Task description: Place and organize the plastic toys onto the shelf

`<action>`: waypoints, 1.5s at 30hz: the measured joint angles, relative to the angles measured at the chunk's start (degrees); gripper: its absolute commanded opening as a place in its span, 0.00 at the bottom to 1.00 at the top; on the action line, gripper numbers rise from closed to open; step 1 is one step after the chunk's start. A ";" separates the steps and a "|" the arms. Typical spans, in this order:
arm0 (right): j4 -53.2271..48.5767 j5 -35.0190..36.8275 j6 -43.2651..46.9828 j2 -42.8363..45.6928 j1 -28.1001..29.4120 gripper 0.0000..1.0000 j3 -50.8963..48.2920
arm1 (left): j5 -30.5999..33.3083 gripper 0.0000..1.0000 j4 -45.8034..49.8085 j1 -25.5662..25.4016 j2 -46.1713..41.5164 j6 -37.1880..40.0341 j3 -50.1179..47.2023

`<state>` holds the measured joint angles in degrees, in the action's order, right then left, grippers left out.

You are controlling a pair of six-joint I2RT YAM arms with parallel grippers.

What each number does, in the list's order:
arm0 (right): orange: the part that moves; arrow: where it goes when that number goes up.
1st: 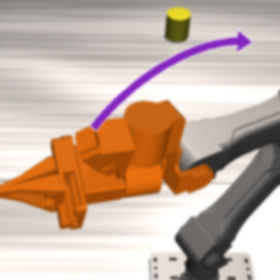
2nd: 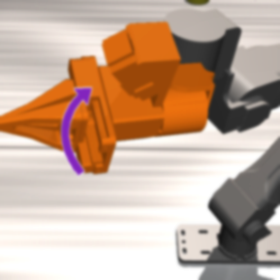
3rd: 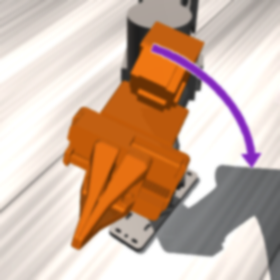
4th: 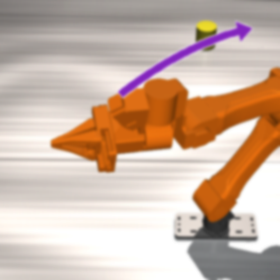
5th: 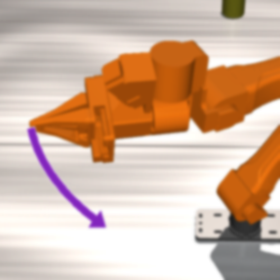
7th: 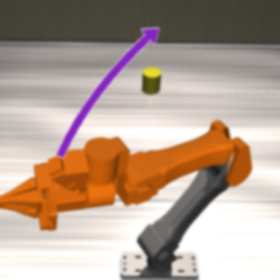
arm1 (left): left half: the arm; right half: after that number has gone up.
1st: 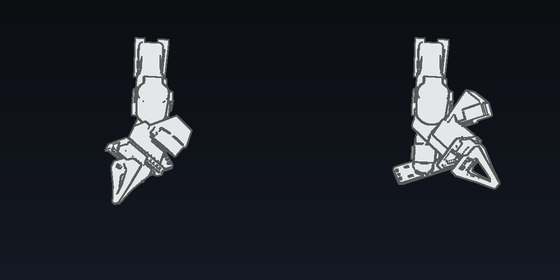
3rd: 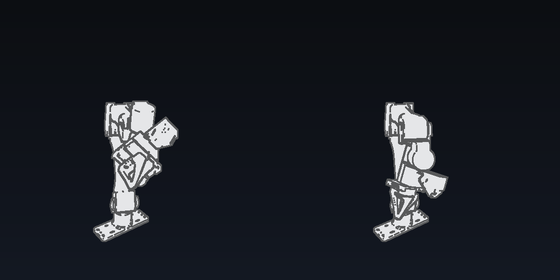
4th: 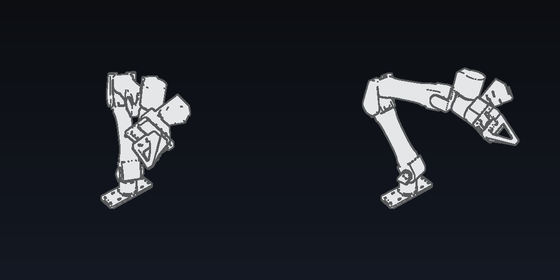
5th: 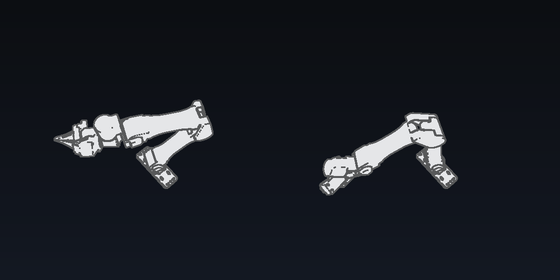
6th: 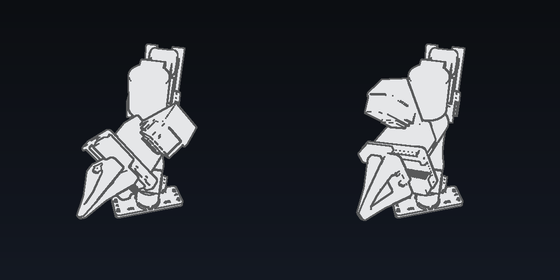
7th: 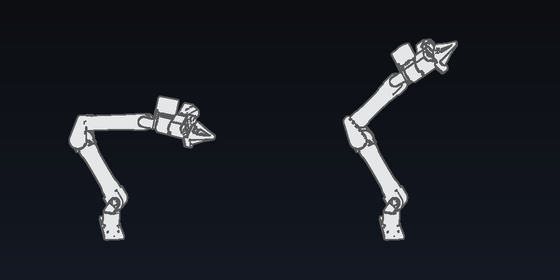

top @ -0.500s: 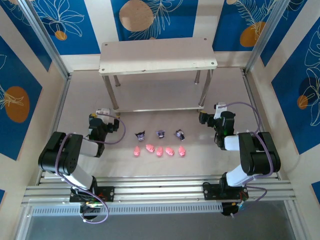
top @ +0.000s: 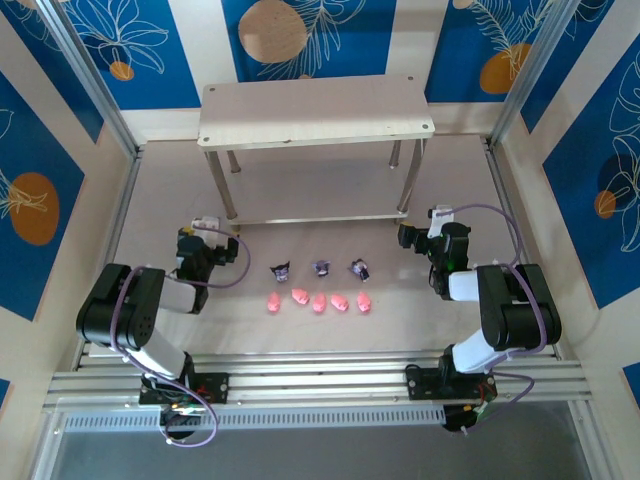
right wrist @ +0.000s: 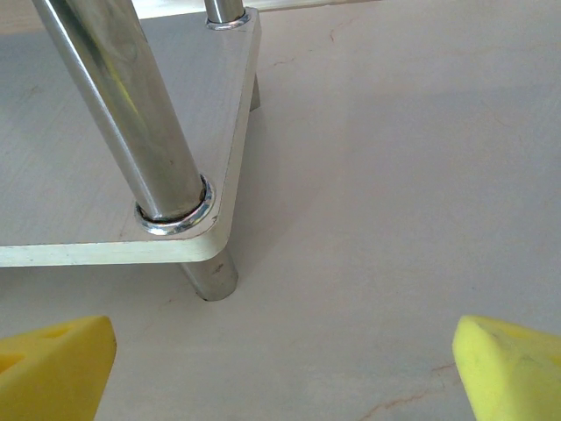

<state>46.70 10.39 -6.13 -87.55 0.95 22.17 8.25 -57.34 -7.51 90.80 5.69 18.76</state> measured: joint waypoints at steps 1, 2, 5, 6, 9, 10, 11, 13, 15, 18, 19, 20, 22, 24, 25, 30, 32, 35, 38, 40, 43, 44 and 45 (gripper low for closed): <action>0.00 0.00 0.00 0.00 0.00 0.99 0.00 | -0.61 1.00 0.04 0.15 0.00 0.00 0.07; 0.00 -0.02 0.02 0.00 0.00 0.98 0.00 | -1.40 0.97 0.20 0.39 0.00 0.00 0.17; 0.00 -0.33 -0.26 0.00 -0.02 0.85 0.00 | -3.78 0.78 1.44 1.53 0.00 -0.57 0.87; -0.02 -0.57 -0.26 0.00 -0.11 0.79 0.00 | -4.33 0.72 1.77 1.97 0.00 -0.83 1.05; -0.46 -1.42 -0.57 0.02 -0.48 0.76 0.13 | -5.53 0.57 4.87 2.54 -1.09 -1.01 1.81; -1.14 -1.42 -0.63 0.13 -0.59 0.76 0.37 | -5.68 0.54 6.84 2.56 -2.27 -1.20 2.27; -2.38 -1.29 -0.83 0.44 -0.61 0.76 0.79 | -5.88 0.51 9.94 2.56 -4.17 -1.20 3.08; -6.40 -0.83 -1.16 2.05 -0.61 0.72 2.27 | -6.19 0.50 16.26 2.56 -9.03 -1.31 5.27; -12.09 -0.26 -1.64 5.33 -0.59 0.66 4.81 | -6.60 0.50 21.94 2.45 -14.91 -2.16 7.78; -21.51 0.74 -2.58 11.41 0.20 0.65 9.53 | -6.60 0.48 29.70 1.27 -22.93 -4.42 11.23; -24.57 1.16 -2.99 13.38 0.72 0.65 11.06 | -6.29 0.47 32.06 0.68 -25.03 -5.20 12.11; -28.09 1.64 -3.58 15.67 1.70 0.65 12.66 | -5.86 0.44 34.86 -0.37 -27.17 -6.19 12.94; -34.53 2.58 -4.68 20.15 4.52 0.65 15.02 | -5.25 0.41 40.19 -2.84 -30.16 -8.07 14.14; -41.22 3.87 -5.66 24.37 8.44 0.64 16.76 | -4.96 0.40 45.88 -5.35 -32.35 -10.05 15.06; -44.37 4.50 -6.27 25.99 10.45 0.64 17.49 | -4.70 0.40 48.35 -6.40 -33.11 -10.64 15.34; -61.48 8.07 -9.03 28.76 21.73 0.63 21.46 | -2.21 0.40 60.46 -10.73 -35.26 -13.38 16.41; -67.01 8.96 -9.86 28.30 25.33 0.63 22.10 | -1.51 0.40 63.52 -11.37 -35.60 -13.97 16.81; -73.48 9.57 -11.02 26.40 29.33 0.63 22.40 | -0.66 0.41 66.71 -11.50 -36.54 -14.67 16.96; -77.02 9.84 -11.91 23.08 31.91 0.63 22.47 | -0.42 0.41 68.65 -11.54 -37.13 -15.02 17.33; -78.09 9.77 -12.31 20.44 32.74 0.63 22.51 | -0.44 0.41 69.05 -11.54 -37.16 -15.32 17.57; -79.54 9.70 -12.76 15.98 33.64 0.64 23.15 | -0.46 0.41 69.40 -11.54 -37.07 -15.93 17.75; -79.80 9.73 -12.94 14.45 33.92 0.64 23.80 | -0.48 0.41 69.44 -11.54 -37.00 -15.96 17.75; -79.91 9.70 -12.96 13.33 34.07 0.64 24.41 | -0.50 0.41 69.44 -11.54 -36.96 -16.00 17.75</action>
<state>-33.21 20.10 -19.09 -74.22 35.03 46.59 7.75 12.10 -19.05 53.84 -10.31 36.51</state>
